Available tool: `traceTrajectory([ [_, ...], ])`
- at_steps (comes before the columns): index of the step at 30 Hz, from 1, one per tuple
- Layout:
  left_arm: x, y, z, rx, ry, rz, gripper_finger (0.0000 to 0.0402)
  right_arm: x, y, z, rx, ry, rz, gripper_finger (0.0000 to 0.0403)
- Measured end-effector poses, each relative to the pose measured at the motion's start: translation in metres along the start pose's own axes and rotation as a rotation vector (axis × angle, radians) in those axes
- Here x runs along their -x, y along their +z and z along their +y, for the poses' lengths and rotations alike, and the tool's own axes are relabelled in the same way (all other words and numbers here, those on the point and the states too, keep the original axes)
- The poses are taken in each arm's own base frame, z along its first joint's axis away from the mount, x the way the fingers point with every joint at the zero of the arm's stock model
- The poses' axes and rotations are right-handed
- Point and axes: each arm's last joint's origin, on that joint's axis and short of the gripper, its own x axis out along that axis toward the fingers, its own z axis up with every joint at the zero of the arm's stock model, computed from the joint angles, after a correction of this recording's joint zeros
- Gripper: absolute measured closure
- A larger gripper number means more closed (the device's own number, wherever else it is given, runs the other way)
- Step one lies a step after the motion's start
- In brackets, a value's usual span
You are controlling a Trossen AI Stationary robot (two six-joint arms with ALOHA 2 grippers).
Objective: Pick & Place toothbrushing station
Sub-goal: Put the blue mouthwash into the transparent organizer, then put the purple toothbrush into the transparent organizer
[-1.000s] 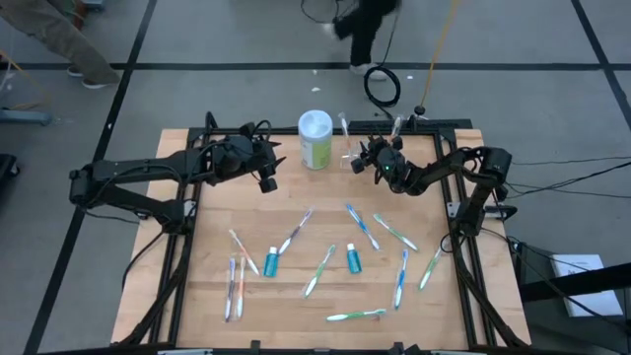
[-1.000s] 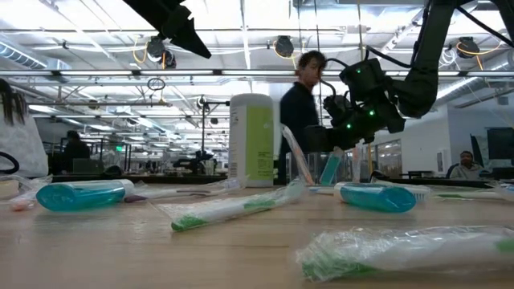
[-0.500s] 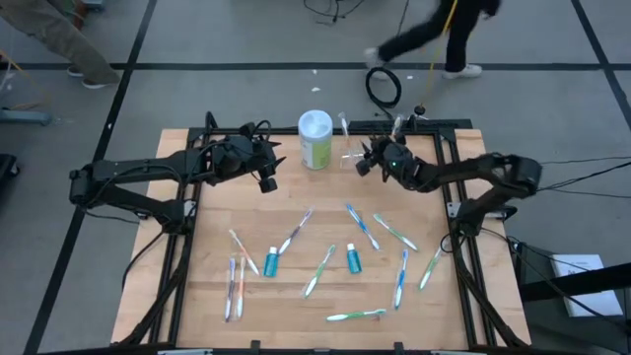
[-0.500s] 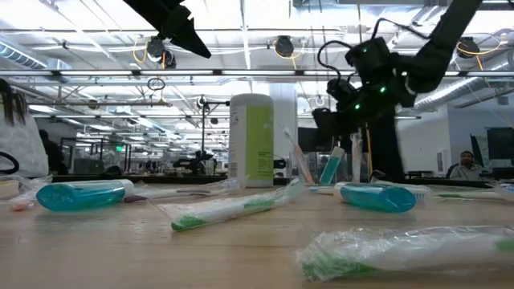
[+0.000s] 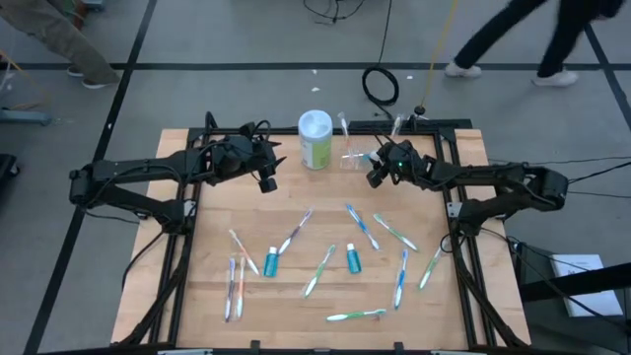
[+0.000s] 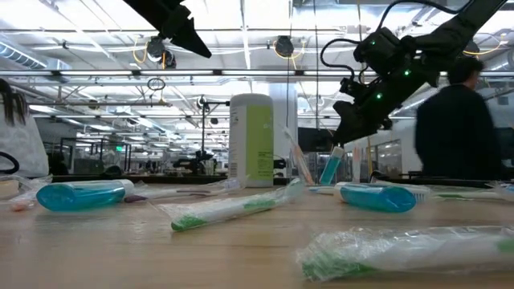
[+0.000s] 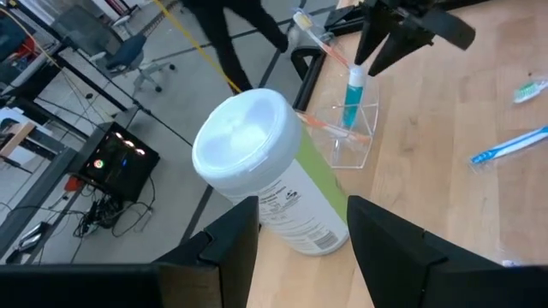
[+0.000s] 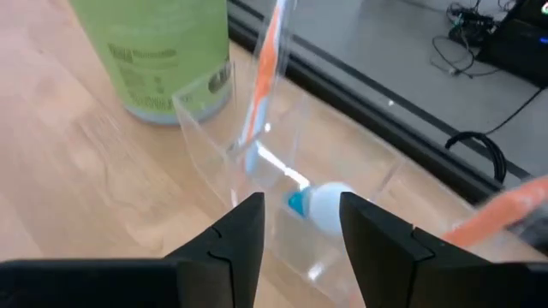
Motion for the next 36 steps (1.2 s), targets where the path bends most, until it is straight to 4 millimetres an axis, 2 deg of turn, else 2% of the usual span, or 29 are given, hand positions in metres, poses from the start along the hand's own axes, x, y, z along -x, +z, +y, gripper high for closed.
traceTrajectory([
  [8, 0.0, 0.003, 0.001, 0.011, 0.008, -0.026, 0.022, -0.016, -0.006, -0.007, 0.008, -0.038, 0.023, 0.0254],
  [14, 0.0, 0.003, 0.001, 0.012, 0.008, -0.028, 0.022, -0.018, -0.004, -0.006, 0.062, -0.035, -0.001, 0.0259],
  [24, 0.0, 0.004, 0.001, -0.007, 0.012, -0.039, 0.022, -0.019, 0.0, -0.01, 0.066, -0.048, -0.041, 0.0307],
  [31, 0.0, 0.004, 0.001, 0.003, 0.01, -0.035, 0.022, -0.018, 0.011, -0.009, 0.073, -0.041, -0.148, 0.0385],
  [33, 0.0, 0.002, 0.001, 0.026, 0.005, -0.023, 0.022, -0.016, 0.013, -0.007, 0.073, -0.002, -0.161, 0.0398],
  [36, 0.0, -0.001, -0.001, 0.051, -0.012, 0.009, 0.022, -0.01, 0.015, 0.002, 0.041, 0.151, -0.169, 0.0385],
])
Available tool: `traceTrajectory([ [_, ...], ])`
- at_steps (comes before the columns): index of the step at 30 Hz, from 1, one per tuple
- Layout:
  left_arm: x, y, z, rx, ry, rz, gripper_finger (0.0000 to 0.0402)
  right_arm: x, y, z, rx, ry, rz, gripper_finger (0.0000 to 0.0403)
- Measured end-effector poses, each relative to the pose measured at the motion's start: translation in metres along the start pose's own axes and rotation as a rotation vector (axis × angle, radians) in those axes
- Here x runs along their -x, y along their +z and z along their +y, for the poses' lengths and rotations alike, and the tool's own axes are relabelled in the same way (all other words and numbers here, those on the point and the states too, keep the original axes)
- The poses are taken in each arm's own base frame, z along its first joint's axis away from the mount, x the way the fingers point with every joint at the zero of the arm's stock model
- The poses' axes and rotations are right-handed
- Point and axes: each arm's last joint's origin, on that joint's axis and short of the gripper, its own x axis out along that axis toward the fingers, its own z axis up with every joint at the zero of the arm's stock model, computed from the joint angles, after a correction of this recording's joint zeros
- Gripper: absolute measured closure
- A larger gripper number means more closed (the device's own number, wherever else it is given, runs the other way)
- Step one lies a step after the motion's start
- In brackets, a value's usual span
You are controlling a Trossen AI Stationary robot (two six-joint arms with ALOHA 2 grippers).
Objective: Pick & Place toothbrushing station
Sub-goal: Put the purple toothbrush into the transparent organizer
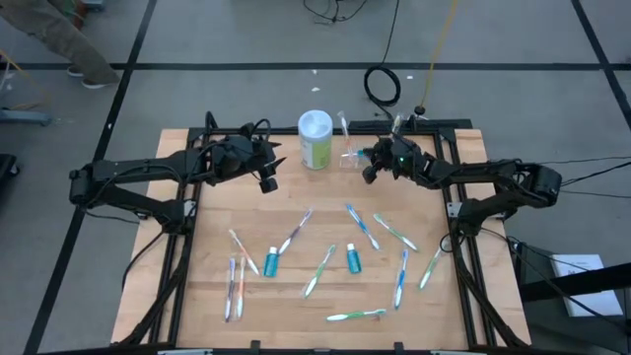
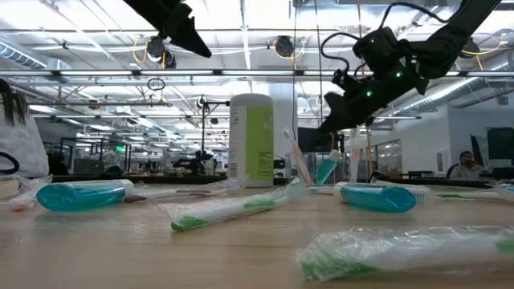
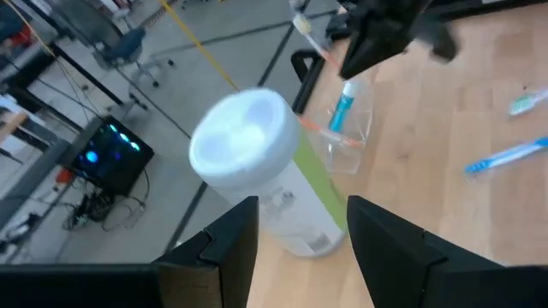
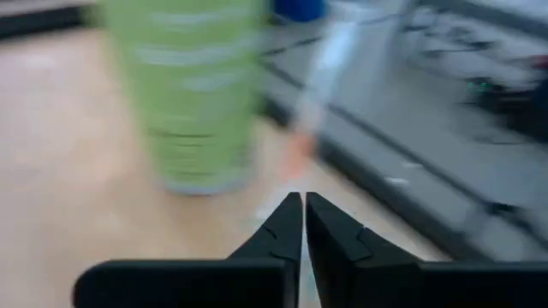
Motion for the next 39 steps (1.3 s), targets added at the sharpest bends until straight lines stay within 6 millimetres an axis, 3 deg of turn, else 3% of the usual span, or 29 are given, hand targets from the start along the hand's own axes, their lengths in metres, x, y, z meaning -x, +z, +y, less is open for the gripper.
traceTrajectory([
  [7, 0.002, -0.009, -0.009, 0.085, -0.091, 0.09, 0.022, 0.008, -0.001, 0.03, -0.093, 0.269, 0.029, 0.0334],
  [13, 0.003, -0.014, -0.018, 0.264, -0.325, 0.119, 0.022, 0.014, -0.005, 0.049, -0.081, 0.34, 0.064, 0.0302],
  [17, -0.002, -0.028, -0.03, 0.369, -0.374, 0.183, 0.022, 0.017, -0.006, 0.058, -0.066, 0.371, 0.071, 0.0292],
  [22, -0.02, -0.049, -0.057, 0.438, -0.408, 0.275, 0.022, 0.018, -0.007, 0.062, -0.059, 0.386, 0.072, 0.0292],
  [32, -0.088, -0.076, -0.118, 0.518, -0.425, 0.394, 0.022, 0.018, -0.008, 0.061, -0.058, 0.385, 0.078, 0.0291],
  [39, -0.116, -0.106, -0.142, 0.59, -0.381, 0.547, 0.022, 0.018, -0.008, 0.061, -0.057, 0.383, 0.087, 0.0291],
])
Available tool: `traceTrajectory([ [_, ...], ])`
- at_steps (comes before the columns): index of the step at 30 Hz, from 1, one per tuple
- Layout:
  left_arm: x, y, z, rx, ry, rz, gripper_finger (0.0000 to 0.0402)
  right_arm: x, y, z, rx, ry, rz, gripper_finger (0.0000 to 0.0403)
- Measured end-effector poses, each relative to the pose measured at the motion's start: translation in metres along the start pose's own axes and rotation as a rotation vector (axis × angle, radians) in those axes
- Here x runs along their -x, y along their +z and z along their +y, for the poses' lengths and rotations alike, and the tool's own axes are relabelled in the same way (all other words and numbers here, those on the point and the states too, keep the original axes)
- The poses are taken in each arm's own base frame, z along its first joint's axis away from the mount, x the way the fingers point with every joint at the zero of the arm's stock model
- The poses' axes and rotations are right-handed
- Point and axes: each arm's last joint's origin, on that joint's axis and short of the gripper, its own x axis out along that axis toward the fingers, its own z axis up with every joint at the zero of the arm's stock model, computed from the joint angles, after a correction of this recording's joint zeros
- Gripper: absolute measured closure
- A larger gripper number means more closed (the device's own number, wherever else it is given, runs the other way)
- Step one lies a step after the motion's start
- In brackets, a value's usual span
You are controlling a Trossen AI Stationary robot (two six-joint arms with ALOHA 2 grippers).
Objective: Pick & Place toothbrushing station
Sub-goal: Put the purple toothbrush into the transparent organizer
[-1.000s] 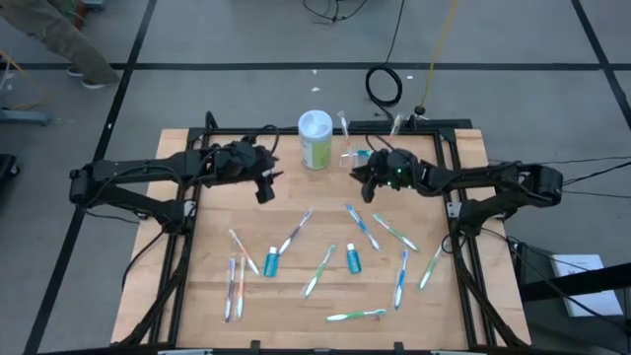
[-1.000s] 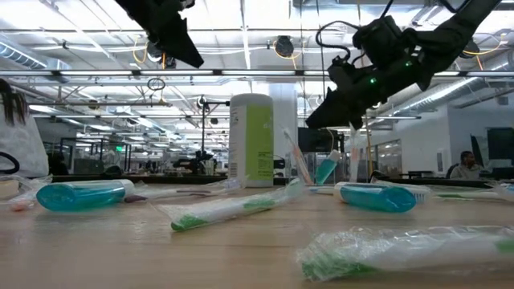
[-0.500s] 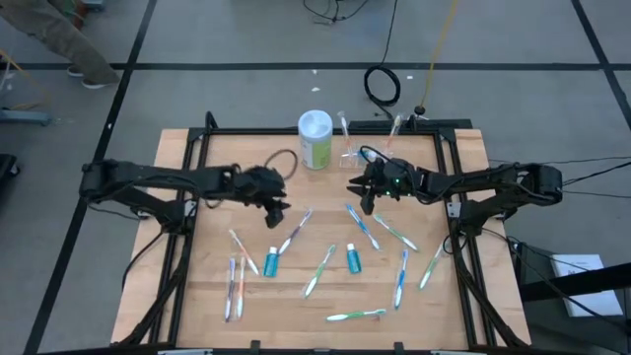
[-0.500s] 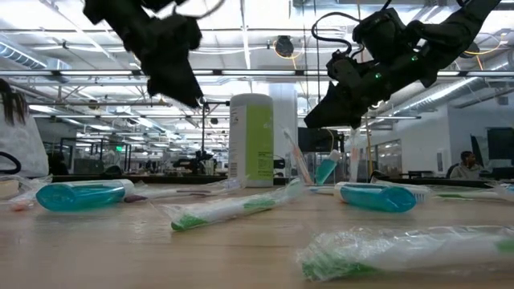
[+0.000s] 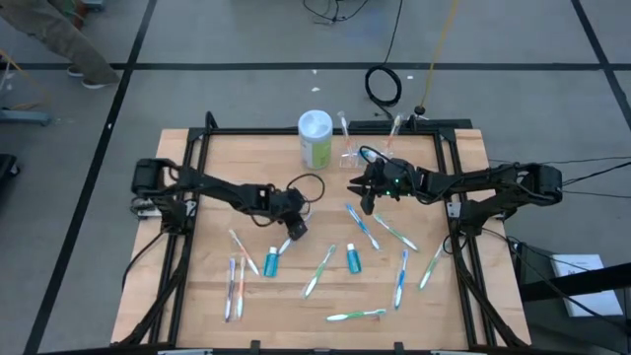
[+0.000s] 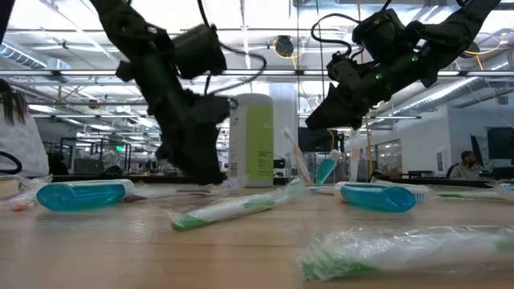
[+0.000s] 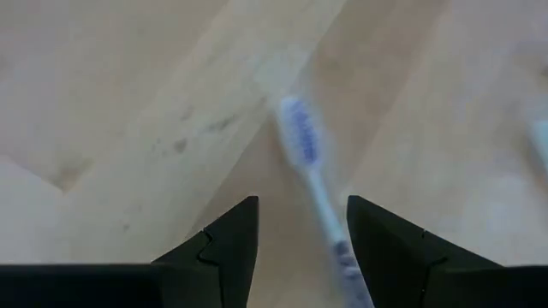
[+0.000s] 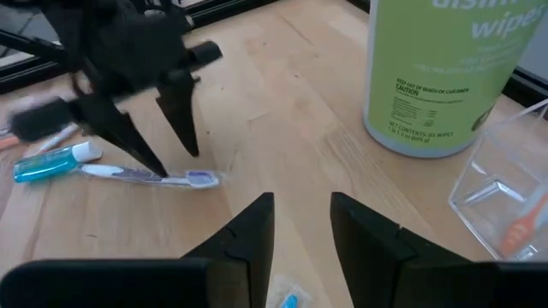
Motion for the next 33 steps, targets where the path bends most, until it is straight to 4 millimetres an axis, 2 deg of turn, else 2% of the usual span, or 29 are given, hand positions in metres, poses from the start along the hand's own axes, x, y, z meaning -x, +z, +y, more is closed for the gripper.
traceTrajectory([
  [7, -0.009, -0.003, 0.001, -0.019, 0.032, 0.014, 0.0231, 0.0, 0.0, 0.0, 0.0, -0.002, 0.0, 0.0291],
  [10, -0.008, -0.002, 0.002, -0.029, 0.033, 0.006, 0.0267, 0.0, 0.0, 0.0, 0.0, -0.002, -0.003, 0.0291],
  [15, -0.003, 0.005, 0.0, -0.07, 0.009, -0.063, 0.0353, 0.0, 0.002, 0.0, -0.02, 0.001, -0.02, 0.0291],
  [18, 0.012, 0.017, -0.005, -0.104, 0.002, -0.18, 0.0393, 0.0, 0.007, 0.001, -0.056, 0.014, -0.076, 0.0294],
  [23, 0.047, 0.037, -0.011, -0.14, 0.041, -0.428, 0.0388, -0.003, 0.012, 0.011, -0.082, 0.066, -0.158, 0.0292],
  [27, 0.077, 0.049, -0.015, -0.169, 0.027, -0.576, 0.0398, -0.011, 0.01, 0.025, -0.03, 0.127, -0.209, 0.0271],
  [30, 0.088, 0.052, -0.017, -0.202, 0.01, -0.624, 0.039, -0.018, 0.009, 0.033, -0.003, 0.168, -0.278, 0.0246],
  [33, 0.091, 0.053, -0.018, -0.233, 0.007, -0.643, 0.0392, -0.024, 0.012, 0.037, 0.008, 0.199, -0.374, 0.022],
])
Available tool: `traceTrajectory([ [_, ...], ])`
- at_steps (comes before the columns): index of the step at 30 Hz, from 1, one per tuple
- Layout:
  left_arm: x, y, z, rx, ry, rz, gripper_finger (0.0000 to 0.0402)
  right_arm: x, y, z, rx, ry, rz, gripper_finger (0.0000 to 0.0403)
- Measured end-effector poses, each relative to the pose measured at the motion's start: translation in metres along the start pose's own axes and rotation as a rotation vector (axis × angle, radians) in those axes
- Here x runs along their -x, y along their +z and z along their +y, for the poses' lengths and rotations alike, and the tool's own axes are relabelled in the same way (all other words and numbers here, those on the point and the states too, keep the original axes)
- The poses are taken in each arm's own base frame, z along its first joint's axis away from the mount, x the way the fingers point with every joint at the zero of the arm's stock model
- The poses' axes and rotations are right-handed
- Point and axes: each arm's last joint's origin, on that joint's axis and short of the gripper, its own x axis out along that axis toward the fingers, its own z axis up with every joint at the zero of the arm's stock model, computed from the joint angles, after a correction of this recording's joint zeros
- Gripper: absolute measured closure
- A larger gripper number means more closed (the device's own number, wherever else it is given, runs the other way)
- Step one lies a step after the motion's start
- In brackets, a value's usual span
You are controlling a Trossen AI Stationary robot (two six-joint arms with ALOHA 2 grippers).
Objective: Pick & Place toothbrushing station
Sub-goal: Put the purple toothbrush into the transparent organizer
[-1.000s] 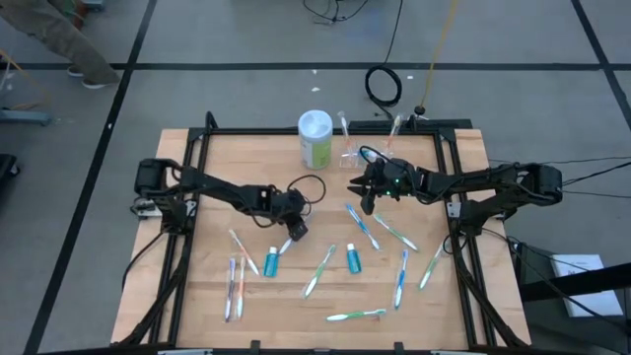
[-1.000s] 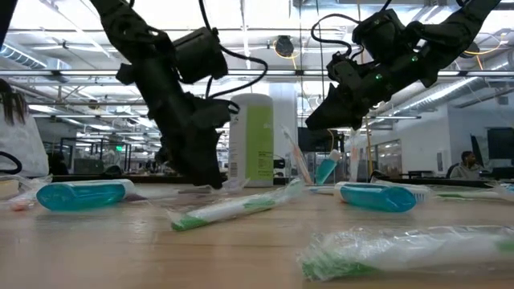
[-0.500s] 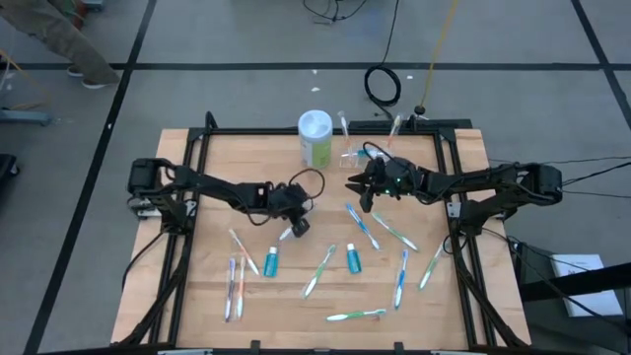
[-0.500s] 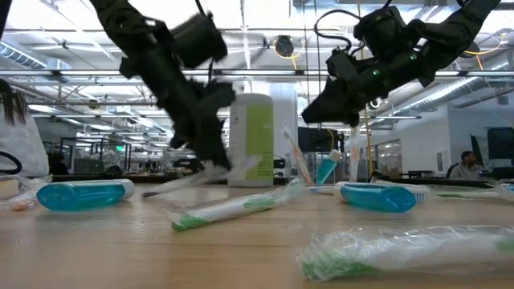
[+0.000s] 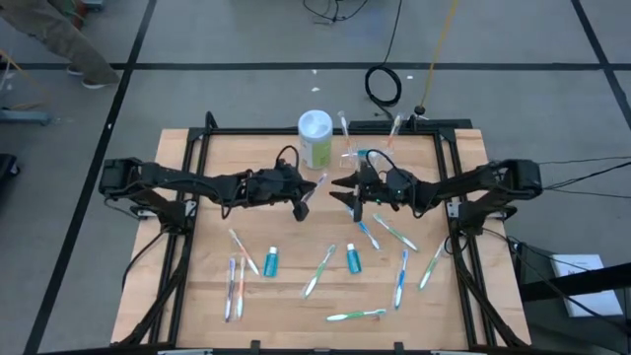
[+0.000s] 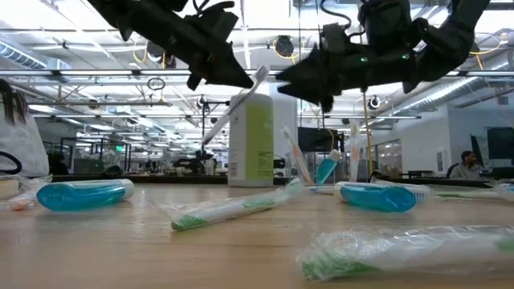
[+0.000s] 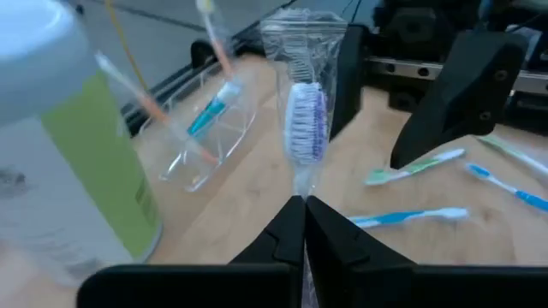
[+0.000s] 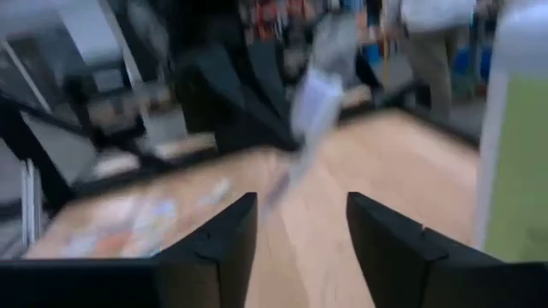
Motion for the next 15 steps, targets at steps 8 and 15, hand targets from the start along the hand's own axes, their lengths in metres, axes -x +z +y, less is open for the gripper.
traceTrajectory([
  [8, 0.0, 0.002, -0.005, -0.039, -0.162, -0.005, 0.039, -0.009, -0.005, -0.002, 0.052, 0.015, -0.087, 0.0193],
  [15, 0.0, 0.003, -0.007, -0.033, -0.216, -0.008, 0.0391, -0.021, -0.003, 0.0, 0.097, 0.106, -0.107, 0.0212],
])
